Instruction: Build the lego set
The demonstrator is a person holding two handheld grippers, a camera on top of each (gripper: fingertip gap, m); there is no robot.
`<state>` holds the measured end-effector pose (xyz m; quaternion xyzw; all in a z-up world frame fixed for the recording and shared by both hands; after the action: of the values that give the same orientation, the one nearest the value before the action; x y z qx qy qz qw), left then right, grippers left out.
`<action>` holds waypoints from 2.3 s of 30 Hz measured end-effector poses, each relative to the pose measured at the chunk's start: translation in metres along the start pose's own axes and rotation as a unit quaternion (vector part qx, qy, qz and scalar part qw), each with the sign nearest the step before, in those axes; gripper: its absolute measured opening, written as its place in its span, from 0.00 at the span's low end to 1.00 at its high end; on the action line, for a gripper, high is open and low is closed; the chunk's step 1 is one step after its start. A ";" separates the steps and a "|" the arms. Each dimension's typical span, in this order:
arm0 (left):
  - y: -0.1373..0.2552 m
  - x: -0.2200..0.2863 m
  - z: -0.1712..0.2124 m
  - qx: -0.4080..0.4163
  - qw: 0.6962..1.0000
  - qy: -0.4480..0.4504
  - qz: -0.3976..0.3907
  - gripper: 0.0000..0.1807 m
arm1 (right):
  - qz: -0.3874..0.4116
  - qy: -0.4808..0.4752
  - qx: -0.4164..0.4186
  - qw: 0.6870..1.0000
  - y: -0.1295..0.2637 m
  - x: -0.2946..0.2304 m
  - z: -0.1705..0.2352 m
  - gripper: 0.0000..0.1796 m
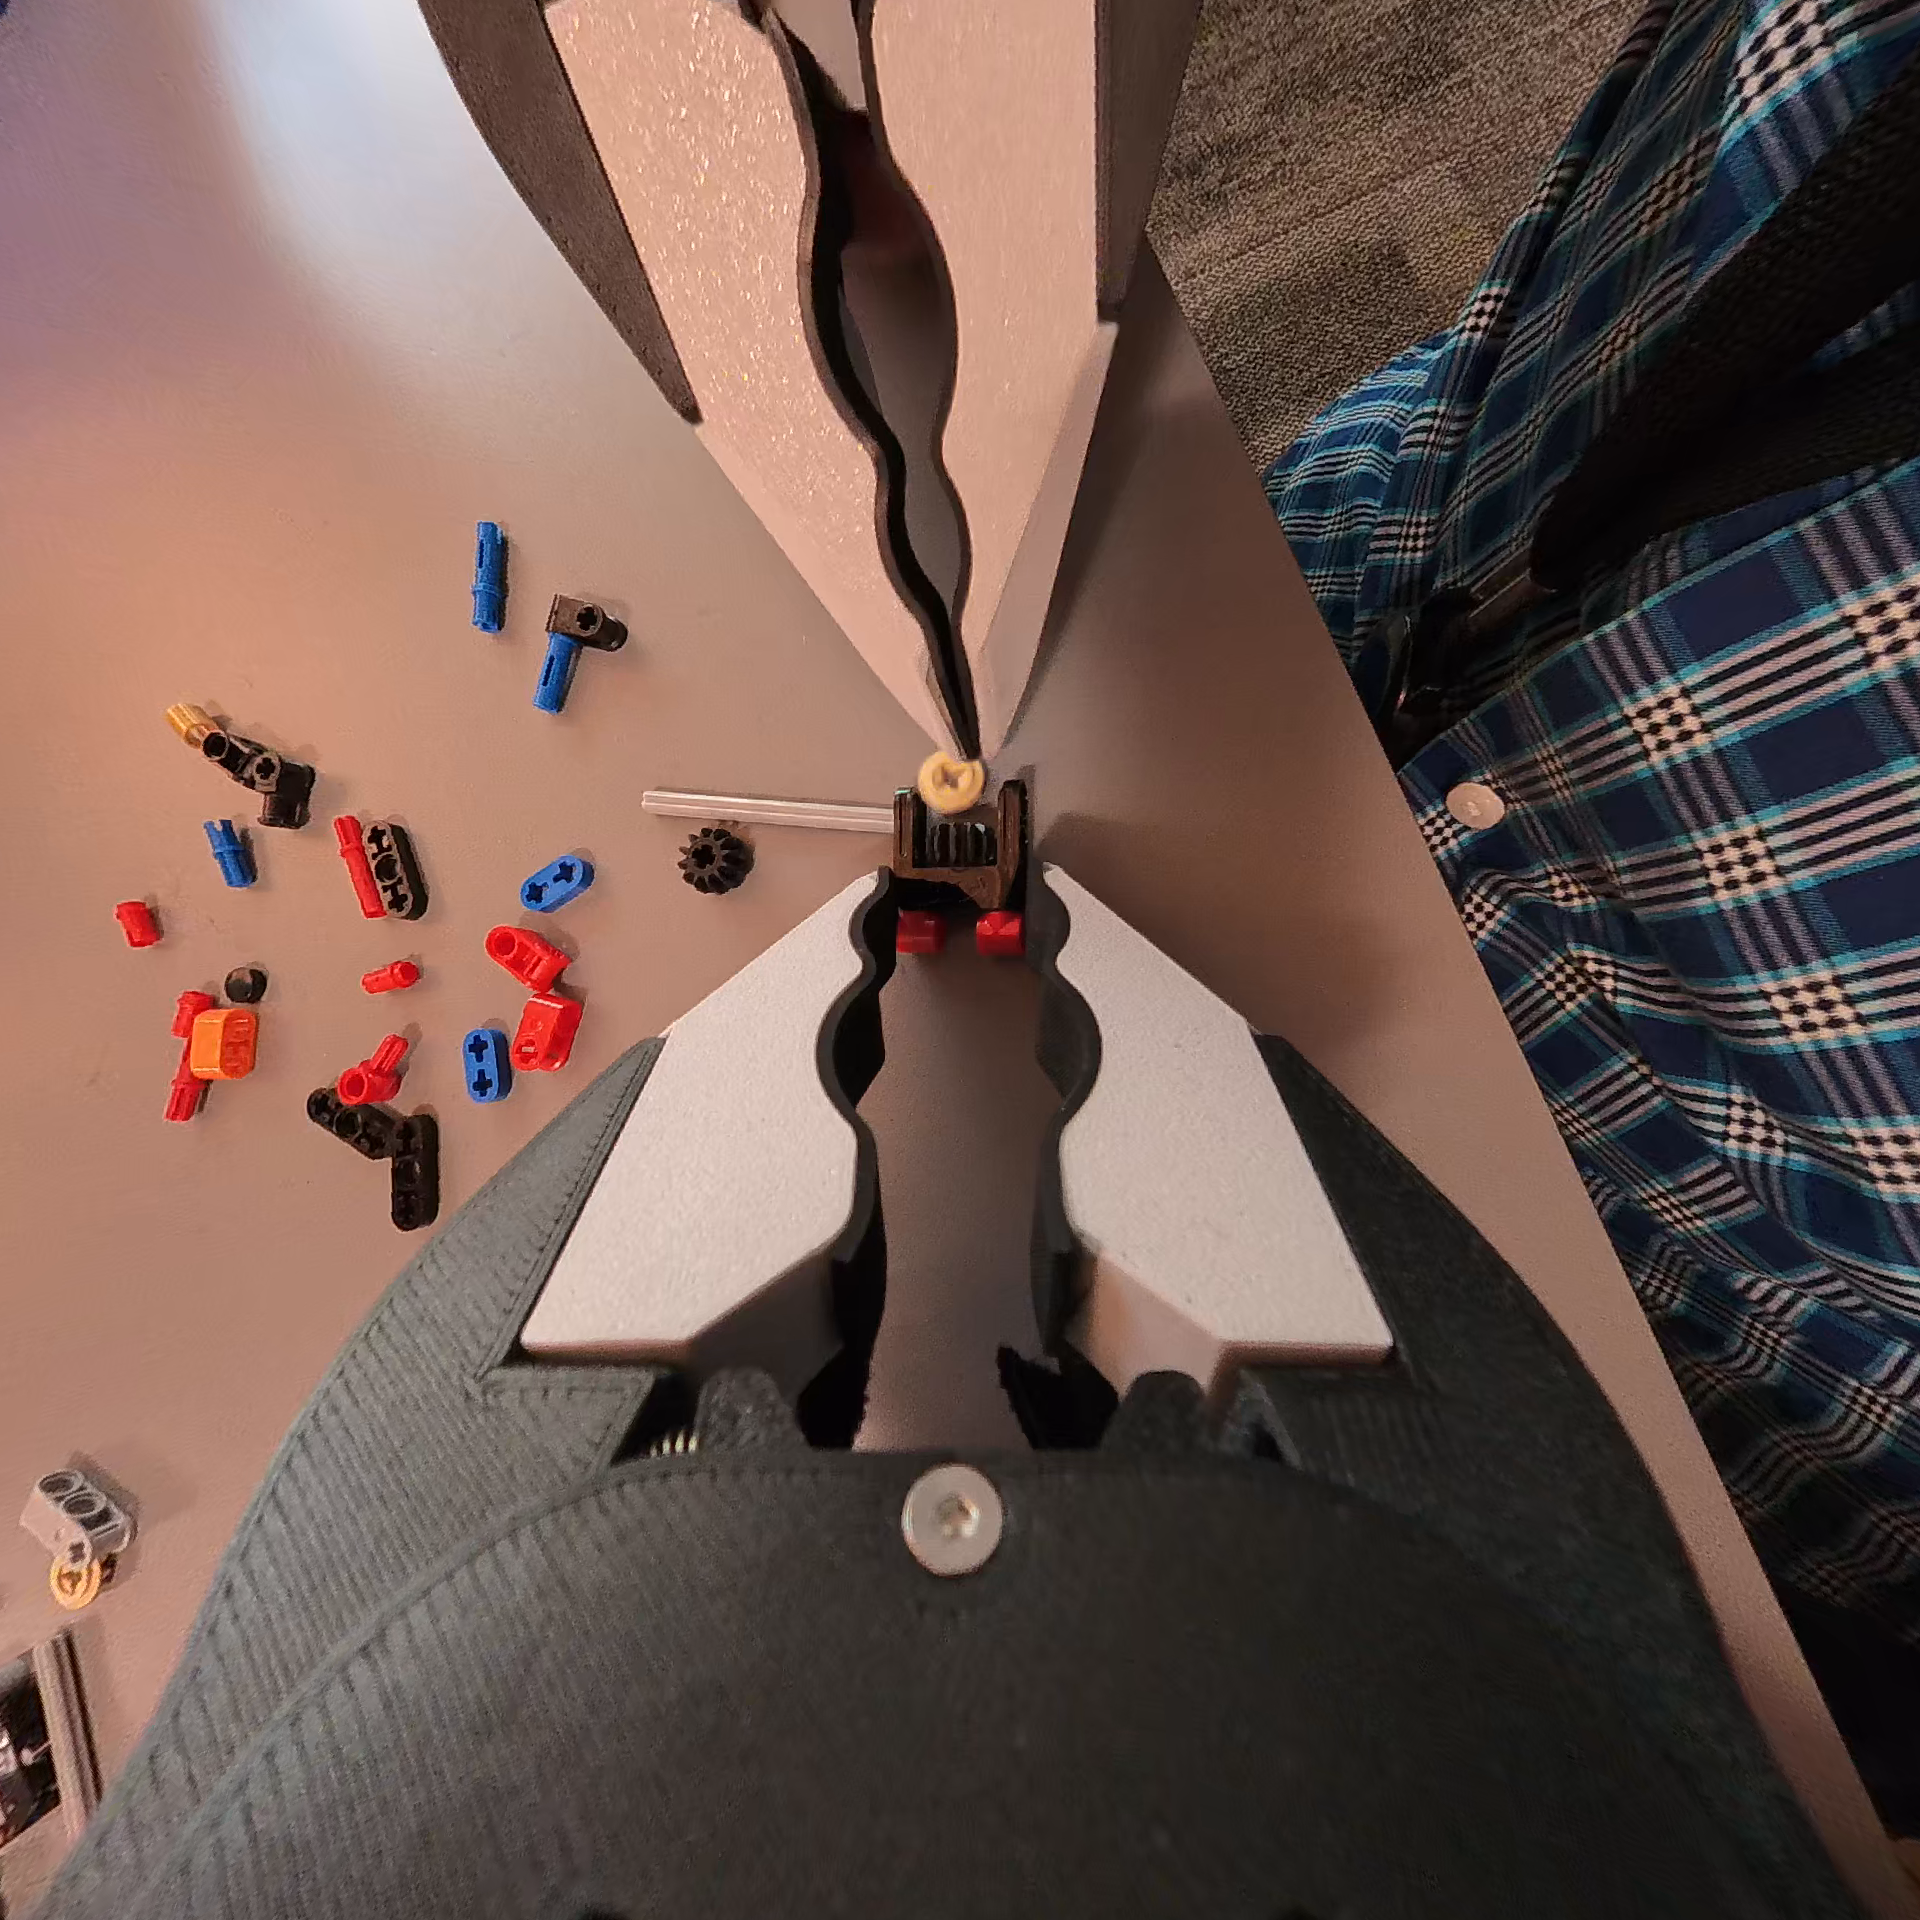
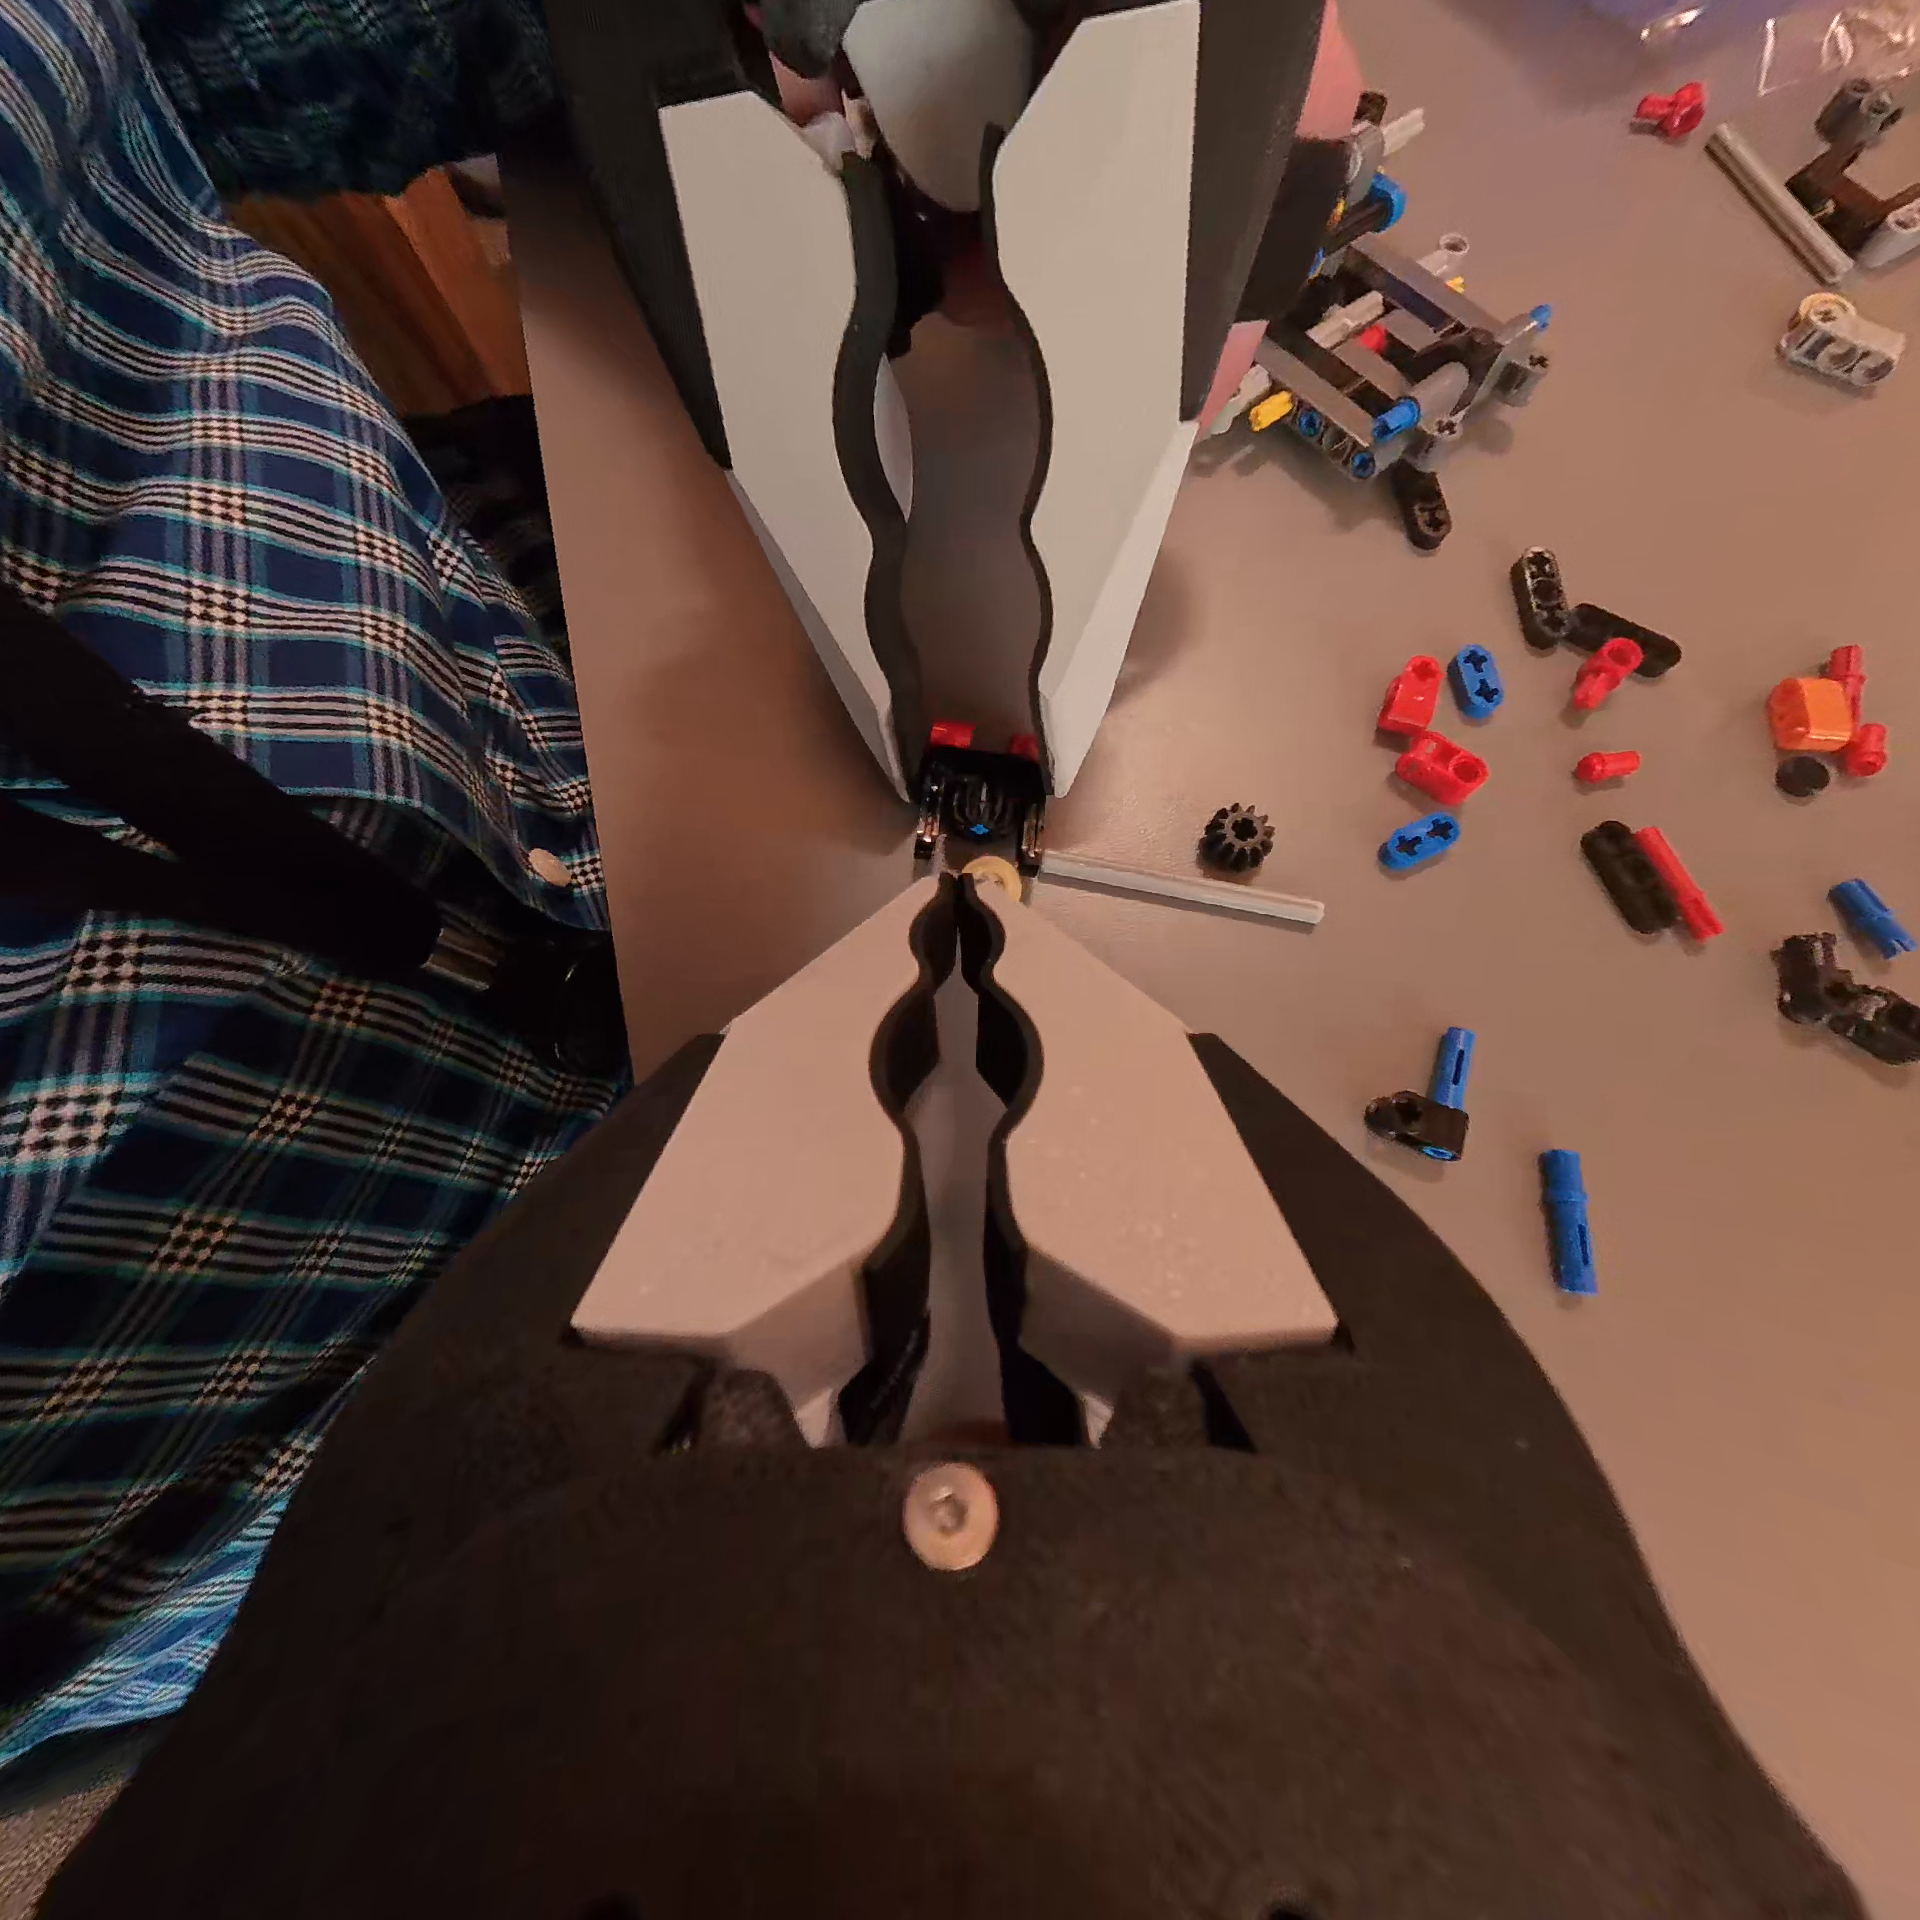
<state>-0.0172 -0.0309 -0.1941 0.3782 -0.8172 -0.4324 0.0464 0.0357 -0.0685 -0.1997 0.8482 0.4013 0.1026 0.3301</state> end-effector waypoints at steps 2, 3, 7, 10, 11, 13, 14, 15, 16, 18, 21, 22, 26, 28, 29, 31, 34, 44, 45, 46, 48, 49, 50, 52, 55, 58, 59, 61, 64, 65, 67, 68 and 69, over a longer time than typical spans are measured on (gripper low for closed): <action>0.000 0.000 0.000 0.000 1.000 0.000 0.000 0.12 | -0.001 -0.002 0.001 1.000 0.000 0.000 0.000 0.00; 0.000 0.000 0.000 -0.001 1.000 -0.001 -0.001 0.12 | 0.001 0.002 0.008 1.000 0.001 0.000 -0.002 0.00; 0.001 0.001 0.000 -0.004 1.000 -0.002 -0.001 0.12 | 0.024 0.017 -0.007 1.000 0.000 0.002 0.001 0.03; 0.001 0.001 0.001 -0.006 1.000 -0.003 -0.001 0.12 | 0.032 0.024 -0.015 0.999 -0.003 0.001 0.001 0.04; 0.001 0.001 0.001 -0.006 1.000 -0.002 -0.001 0.12 | 0.035 0.030 -0.018 0.999 -0.003 0.001 0.001 0.03; 0.001 0.001 0.001 -0.006 1.000 -0.003 -0.001 0.12 | 0.044 0.038 -0.022 0.998 -0.004 0.003 0.001 0.00; 0.001 0.001 0.001 -0.006 1.000 -0.003 -0.001 0.12 | 0.044 0.040 -0.022 0.998 -0.004 0.003 0.001 0.00; 0.001 0.001 0.001 -0.006 1.000 -0.002 -0.001 0.12 | 0.044 0.040 -0.021 0.998 -0.004 0.003 0.001 0.00; 0.001 0.001 0.001 -0.006 1.000 -0.002 -0.001 0.12 | 0.044 0.040 -0.021 0.998 -0.004 0.003 0.001 0.00; 0.001 0.001 0.001 -0.006 1.000 -0.002 -0.001 0.12 | 0.043 0.040 -0.020 0.998 -0.003 0.003 0.002 0.00; 0.001 0.001 0.001 -0.006 1.000 -0.003 -0.002 0.12 | 0.039 0.031 -0.017 0.999 -0.001 0.003 0.001 0.00; 0.001 0.001 0.001 -0.007 1.000 -0.003 -0.002 0.12 | 0.038 0.030 -0.015 0.999 -0.001 0.003 0.001 0.00; 0.001 0.001 0.001 -0.007 1.000 -0.003 -0.002 0.12 | 0.042 0.028 -0.016 0.999 0.002 0.003 0.001 0.05; 0.001 0.001 0.001 -0.007 1.000 -0.003 -0.001 0.12 | 0.054 0.034 -0.020 0.998 0.003 0.003 0.002 0.06; 0.001 0.001 0.001 -0.007 1.000 -0.004 -0.002 0.12 | 0.060 0.038 -0.026 0.997 0.002 0.003 0.004 0.07; 0.001 0.001 0.001 -0.007 1.000 -0.004 -0.002 0.12 | 0.066 0.048 -0.027 0.996 0.001 0.003 0.006 0.07; 0.001 0.001 0.001 -0.007 1.000 -0.004 -0.001 0.12 | 0.071 0.061 -0.029 0.995 -0.001 0.002 0.004 0.08; 0.001 0.001 0.001 -0.009 1.000 -0.005 -0.003 0.12 | 0.056 0.050 -0.034 0.997 -0.004 0.003 0.002 0.04; 0.001 0.001 0.002 -0.009 1.000 -0.005 -0.003 0.12 | 0.053 0.044 -0.031 0.997 -0.003 0.004 0.002 0.04; 0.001 0.001 0.002 -0.009 1.000 -0.004 -0.003 0.12 | 0.051 0.040 -0.029 0.997 -0.003 0.004 0.002 0.04; 0.001 0.001 0.002 -0.009 1.000 -0.005 -0.003 0.12 | 0.044 0.029 -0.023 0.998 -0.003 0.004 0.002 0.03; 0.001 0.001 0.002 -0.009 1.000 -0.004 -0.003 0.12 | 0.040 0.025 -0.019 0.999 -0.003 0.003 0.002 0.03; 0.001 0.001 0.002 -0.009 1.000 -0.004 -0.003 0.12 | 0.038 0.024 -0.015 0.999 -0.002 0.003 0.002 0.02; 0.001 0.001 0.002 -0.009 1.000 -0.004 -0.003 0.12 | 0.037 0.021 -0.014 0.999 -0.002 0.003 0.001 0.02; 0.001 0.000 0.002 -0.009 1.000 -0.003 -0.004 0.12 | 0.031 0.015 -0.006 0.999 -0.001 0.003 0.000 0.00; 0.001 0.000 0.002 -0.009 1.000 -0.002 -0.003 0.12 | 0.028 0.012 -0.004 1.000 -0.001 0.004 0.000 0.00; 0.001 0.000 0.002 -0.009 1.000 -0.002 -0.003 0.12 | 0.027 0.010 -0.003 1.000 0.000 0.004 0.000 0.00; 0.001 0.000 0.002 -0.009 1.000 -0.002 -0.004 0.12 | 0.024 0.004 0.001 1.000 0.000 0.005 0.000 0.00; 0.001 0.000 0.002 -0.008 1.000 -0.002 -0.003 0.12 | 0.018 -0.009 0.007 1.000 0.001 0.006 -0.001 0.00; 0.001 0.000 0.002 -0.007 1.000 -0.001 -0.003 0.12 | 0.014 -0.014 0.011 1.000 0.001 0.006 -0.002 0.00; 0.001 0.000 0.002 -0.007 1.000 -0.001 -0.002 0.12 | 0.006 -0.029 0.011 0.999 0.001 0.006 -0.002 0.00; 0.001 0.000 0.002 -0.007 1.000 -0.001 -0.002 0.12 | 0.003 -0.034 0.010 0.999 0.000 0.007 -0.002 0.00; 0.001 0.000 0.002 -0.006 1.000 -0.001 -0.002 0.12 | 0.001 -0.041 0.012 0.999 0.000 0.008 -0.003 0.00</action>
<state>-0.0185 -0.0297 -0.1946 0.3790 -0.8137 -0.4382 0.0473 0.0399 -0.0614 -0.1984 0.8558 0.3880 0.0631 0.3363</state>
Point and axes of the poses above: each gripper's, where its closed fingertips meet, y back along the fingers, z out of its underside, x = y × z across the jaws, the point moved 4 cm from there along y, back along the fingers, and after that the axes turned 6 degrees about -z, right-handed, at the moved point
